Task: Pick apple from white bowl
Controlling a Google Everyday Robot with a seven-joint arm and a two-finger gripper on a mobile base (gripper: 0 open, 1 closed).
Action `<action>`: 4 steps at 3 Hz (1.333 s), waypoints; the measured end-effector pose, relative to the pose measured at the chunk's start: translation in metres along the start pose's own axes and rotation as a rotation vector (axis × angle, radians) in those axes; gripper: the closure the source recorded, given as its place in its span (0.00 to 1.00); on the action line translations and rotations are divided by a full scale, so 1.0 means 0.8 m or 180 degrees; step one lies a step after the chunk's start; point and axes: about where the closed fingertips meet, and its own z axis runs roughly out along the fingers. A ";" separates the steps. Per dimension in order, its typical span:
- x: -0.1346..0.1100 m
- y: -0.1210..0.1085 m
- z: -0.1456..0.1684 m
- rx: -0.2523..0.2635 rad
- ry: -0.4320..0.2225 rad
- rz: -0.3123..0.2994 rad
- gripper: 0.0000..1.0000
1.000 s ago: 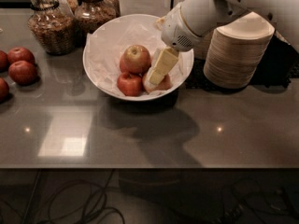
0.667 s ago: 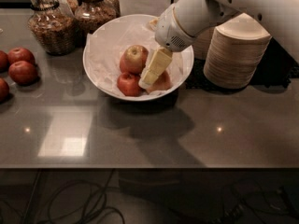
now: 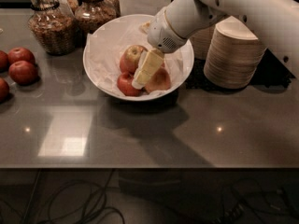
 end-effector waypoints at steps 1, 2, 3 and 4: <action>0.005 -0.004 0.011 -0.0039 0.0002 0.0052 0.00; 0.009 -0.007 0.019 -0.0070 0.0007 0.0086 0.00; 0.009 -0.007 0.019 -0.0070 0.0007 0.0086 0.19; 0.009 -0.007 0.019 -0.0070 0.0007 0.0086 0.43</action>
Offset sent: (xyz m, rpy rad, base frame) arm 0.0165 0.0012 -0.0192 0.0041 0.0484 -0.0159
